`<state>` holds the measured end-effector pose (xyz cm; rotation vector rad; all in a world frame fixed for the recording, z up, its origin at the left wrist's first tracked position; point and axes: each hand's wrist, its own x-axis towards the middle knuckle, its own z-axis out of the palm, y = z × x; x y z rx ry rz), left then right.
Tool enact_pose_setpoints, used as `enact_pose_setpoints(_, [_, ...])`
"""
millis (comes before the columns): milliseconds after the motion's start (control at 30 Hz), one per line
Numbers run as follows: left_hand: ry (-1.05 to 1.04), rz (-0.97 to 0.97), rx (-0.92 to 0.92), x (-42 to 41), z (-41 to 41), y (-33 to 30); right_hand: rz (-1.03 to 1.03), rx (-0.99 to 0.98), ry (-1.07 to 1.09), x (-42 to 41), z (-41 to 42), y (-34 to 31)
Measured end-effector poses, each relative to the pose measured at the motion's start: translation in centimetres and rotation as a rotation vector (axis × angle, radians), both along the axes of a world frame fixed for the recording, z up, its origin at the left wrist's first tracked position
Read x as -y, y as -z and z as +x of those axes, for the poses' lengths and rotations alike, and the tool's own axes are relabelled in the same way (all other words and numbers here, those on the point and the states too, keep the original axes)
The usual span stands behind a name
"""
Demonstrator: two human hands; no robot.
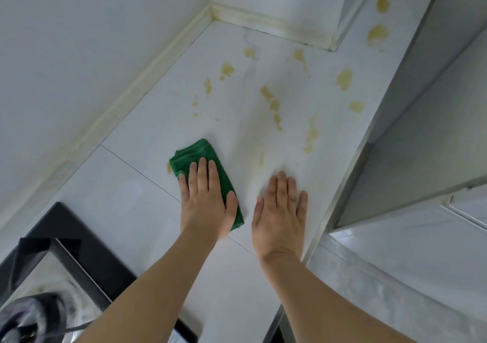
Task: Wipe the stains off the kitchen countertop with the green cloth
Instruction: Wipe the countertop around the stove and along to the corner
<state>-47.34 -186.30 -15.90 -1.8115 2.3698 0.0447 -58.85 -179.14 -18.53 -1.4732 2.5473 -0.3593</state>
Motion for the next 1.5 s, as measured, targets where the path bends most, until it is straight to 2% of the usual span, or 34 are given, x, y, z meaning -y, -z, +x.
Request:
enact_pose_setpoints(67, [0.158,-0.006,-0.002,1.7,0.1,0.0,-0.044,-0.019,0.018,-0.1,0.0,0.1])
enact_pose_setpoints(200, [0.618,0.087,0.024,7.4,-0.6,-0.5,-0.084,-0.021,0.034,0.1,0.0,0.1])
enact_pose_setpoints(267, [0.713,0.087,0.07,10.1,-2.4,-0.5,-0.083,-0.025,0.034,0.2,0.1,0.0])
enact_pose_setpoints(300, [0.68,0.071,0.074,11.1,-3.7,-0.2,-0.083,-0.03,0.038,0.3,0.1,0.0])
enact_pose_setpoints(467, [0.251,-0.016,-0.035,12.5,-9.5,0.7,-0.092,-0.053,0.063,0.5,0.1,-0.1])
enact_pose_setpoints(600, [0.276,-0.008,-0.072,10.1,-7.4,0.5,-0.082,-0.079,0.067,0.5,-0.1,-0.1])
enact_pose_setpoints(733, [0.324,0.002,-0.143,4.0,-0.4,0.2,-0.076,-0.078,0.068,0.6,0.1,-0.2])
enact_pose_setpoints(900, [0.319,-0.014,-0.072,-0.6,5.6,0.7,-0.039,-0.061,0.039,0.5,0.0,-0.4])
enact_pose_setpoints(1133, [0.168,0.008,-0.022,1.0,2.4,0.6,-0.058,-0.037,0.038,0.2,0.1,-0.1])
enact_pose_setpoints(1367, [-0.084,0.014,-0.109,10.2,-9.5,0.2,-0.098,-0.064,0.042,0.3,0.0,0.0])
enact_pose_setpoints(1500, [0.03,0.002,-0.117,10.4,-8.3,0.5,-0.093,-0.091,0.012,0.4,0.0,0.2])
